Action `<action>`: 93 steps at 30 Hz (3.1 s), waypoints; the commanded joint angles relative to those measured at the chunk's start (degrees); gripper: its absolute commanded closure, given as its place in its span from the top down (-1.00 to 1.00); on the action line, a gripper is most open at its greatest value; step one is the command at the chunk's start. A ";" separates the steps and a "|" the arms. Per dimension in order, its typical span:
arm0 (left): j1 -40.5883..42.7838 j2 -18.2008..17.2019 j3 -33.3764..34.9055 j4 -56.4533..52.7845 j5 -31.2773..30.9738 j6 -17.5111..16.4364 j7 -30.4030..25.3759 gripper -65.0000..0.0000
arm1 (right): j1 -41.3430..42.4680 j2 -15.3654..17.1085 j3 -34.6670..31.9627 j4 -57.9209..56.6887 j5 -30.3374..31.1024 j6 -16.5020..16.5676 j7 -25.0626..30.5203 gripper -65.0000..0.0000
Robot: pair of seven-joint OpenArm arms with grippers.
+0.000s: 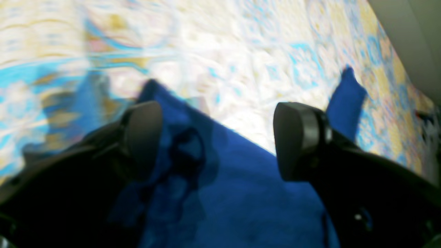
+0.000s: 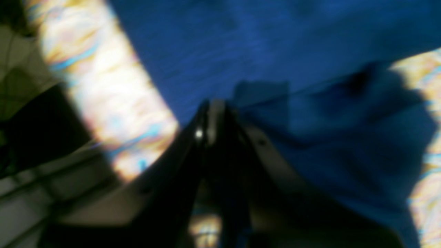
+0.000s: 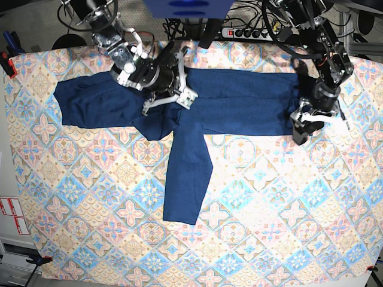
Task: Fold the T-shirt properly
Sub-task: 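Lift the sleeve with the right gripper and fold it across the shirt body, then grasp the sleeve cuff with the left gripper and lay it along the body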
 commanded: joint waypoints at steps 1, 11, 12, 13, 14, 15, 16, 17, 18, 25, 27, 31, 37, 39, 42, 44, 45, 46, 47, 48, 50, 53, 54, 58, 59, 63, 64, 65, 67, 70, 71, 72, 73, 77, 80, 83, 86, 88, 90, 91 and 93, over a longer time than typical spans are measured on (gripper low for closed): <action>-2.31 -0.35 1.14 1.48 -0.66 -0.68 -1.17 0.53 | -0.41 0.02 2.07 1.17 0.50 0.02 0.70 -0.98; -13.91 -0.09 20.48 -4.32 6.54 -0.51 -1.17 0.51 | -2.69 -0.16 11.56 6.09 0.59 0.02 0.52 -0.98; -15.67 0.00 22.24 -6.43 8.30 -0.51 -1.17 0.51 | -2.69 -0.16 11.56 6.18 0.59 0.02 0.52 -0.98; -17.43 0.09 23.65 -8.54 9.53 -0.51 -1.44 0.51 | -2.69 -0.16 11.65 6.27 0.59 0.02 0.61 -0.98; -19.19 0.17 24.88 -11.09 10.50 -0.51 -1.61 0.51 | -2.69 -0.16 11.65 6.44 0.59 0.02 0.70 -0.98; -20.86 0.70 25.67 -13.99 11.12 -0.51 -1.70 0.51 | -2.69 -0.16 11.74 6.44 0.59 0.02 0.70 -0.98; -22.35 1.40 26.11 -16.54 11.64 -0.51 -1.79 0.51 | -2.87 -0.16 11.74 6.44 0.59 0.02 0.70 -0.98; -23.94 1.84 26.11 -19.00 12.17 -0.51 -1.79 0.51 | -3.13 -0.16 11.83 6.44 0.59 0.02 0.70 -0.98; -25.96 2.28 26.20 -21.90 12.87 -0.51 -1.79 0.51 | -3.48 -0.16 11.83 6.44 0.59 0.02 0.70 -0.98; -36.07 6.59 26.37 -39.40 18.41 -0.51 -5.48 0.51 | -3.48 -0.16 11.83 6.53 0.59 0.02 0.70 -0.99; -37.74 7.65 26.37 -43.27 20.43 -0.51 -6.97 0.51 | -3.48 -0.16 11.83 6.53 0.59 0.02 0.70 -0.99; -39.15 9.40 26.37 -48.45 23.69 -0.51 -10.58 0.51 | -3.39 -0.16 11.83 6.97 0.59 0.02 0.70 -0.99; -40.46 10.46 26.28 -53.90 25.80 -0.42 -13.04 0.50 | -3.39 -0.07 11.91 9.08 0.59 0.02 0.52 -0.99; -40.38 10.37 26.20 -54.61 25.71 0.28 -13.13 0.50 | -3.39 -0.07 11.91 9.08 0.59 0.02 0.52 -0.99; -40.11 10.19 26.28 -54.69 25.80 2.92 -13.13 0.49 | -3.39 -0.07 11.91 9.08 0.59 0.02 0.61 -0.99; -40.02 9.84 26.28 -54.78 25.88 3.80 -13.13 0.37 | -3.39 -0.07 11.91 9.08 0.59 0.02 0.61 -0.99; -40.02 9.67 26.37 -54.87 25.88 3.80 -12.95 0.28 | -3.39 -0.07 11.91 9.08 0.59 0.02 0.61 -0.99; -40.02 9.67 26.37 -55.22 25.88 3.80 -12.86 0.15 | -3.39 -0.07 11.91 9.08 0.59 0.02 0.61 -0.99; -40.11 9.58 26.37 -56.19 25.88 3.80 -12.86 -0.02 | -3.39 -0.07 11.91 9.08 0.59 0.02 0.61 -0.99; -40.29 9.58 26.37 -57.42 25.88 3.80 -12.86 -0.20 | -3.39 -0.07 11.91 9.17 0.59 0.02 0.61 -0.99; -40.46 9.58 26.37 -59.62 25.88 3.80 -12.86 -0.54 | -3.39 -0.07 11.91 9.17 0.59 0.02 0.61 -0.99; -40.20 9.49 26.37 -59.88 25.88 3.80 -12.86 -0.86 | -3.39 -0.07 11.91 9.61 0.59 0.02 0.52 -0.99; -40.11 9.49 26.37 -59.88 25.88 3.80 -12.69 -0.88 | -3.39 -0.07 11.91 9.87 0.59 0.02 0.52 -0.99; -40.02 9.40 26.37 -59.79 25.53 3.45 -12.60 -0.95 | -3.39 -0.07 11.91 9.96 0.59 0.02 0.43 -0.99; -40.02 9.40 26.37 -59.53 25.45 3.45 -12.60 -1.00 | -3.39 -0.07 11.91 9.96 0.59 0.02 0.43 -0.99; -36.77 9.40 26.28 -52.32 25.36 3.45 -10.84 -1.00 | -3.48 -0.07 11.91 9.96 0.59 0.02 0.43 -0.99; -35.54 9.40 26.28 -48.80 25.36 3.45 -10.40 -1.00 | -3.48 -0.07 11.91 9.96 0.59 0.02 0.43 -0.99; -33.96 9.40 26.28 -45.29 25.45 3.45 -10.40 -1.00 | -3.48 -0.07 11.91 9.96 0.59 0.02 0.43 -0.99; -31.67 9.40 26.28 -40.36 25.71 3.45 -10.14 -1.00 | -3.48 -0.07 11.91 9.96 0.59 0.02 0.43 -0.99; -29.04 9.40 26.20 -34.30 25.36 3.45 -7.50 -1.00 | -3.48 -0.07 11.91 9.96 0.59 0.02 0.43 -0.99; -27.89 9.40 26.20 -31.75 25.36 3.45 -7.24 -1.00 | -3.48 -0.07 11.91 9.96 0.59 0.02 0.43 -0.99; -26.75 9.40 26.20 -29.38 25.36 3.45 -7.24 -1.00 | -3.48 -0.07 11.91 9.96 0.59 0.02 0.43 -0.99; -25.61 9.32 26.20 -26.83 25.36 3.45 -7.24 -1.00 | -3.48 -0.07 11.91 9.96 0.59 0.02 0.43 -0.99; -19.63 8.35 26.28 -14.69 25.18 3.36 -6.80 -1.00 | -3.48 -0.07 11.83 9.96 0.59 0.02 0.43 -0.99; -14.88 8.26 26.20 -7.57 25.18 3.36 -6.80 -1.00 | -3.48 -0.07 11.83 9.96 0.59 0.02 0.43 -0.99; -10.49 8.00 26.11 -1.07 24.21 3.36 -6.80 -1.00 | -3.48 -0.07 11.83 9.96 0.59 0.02 0.43 -0.99; -6.71 5.89 26.28 4.38 22.10 3.36 -6.97 -1.00 | -3.39 -0.07 11.83 9.78 0.59 0.02 0.43 -0.99; -6.62 5.54 26.02 3.68 21.14 3.45 -6.97 -1.00 | -3.39 -0.07 11.83 9.78 0.59 0.02 0.43 -0.99; -8.11 4.74 26.02 0.87 20.87 3.63 -6.97 -1.00 | -3.22 -0.07 11.83 9.78 0.59 0.02 0.43 -0.99; -9.52 4.66 26.02 -1.33 20.87 3.63 -6.89 -1.00 | -3.04 -0.07 11.83 9.69 0.59 0.02 0.43 -0.99; -12.68 5.01 26.11 -6.78 20.96 3.71 -6.89 -1.00 | -3.04 -0.07 11.83 9.69 0.50 0.02 0.43 -0.99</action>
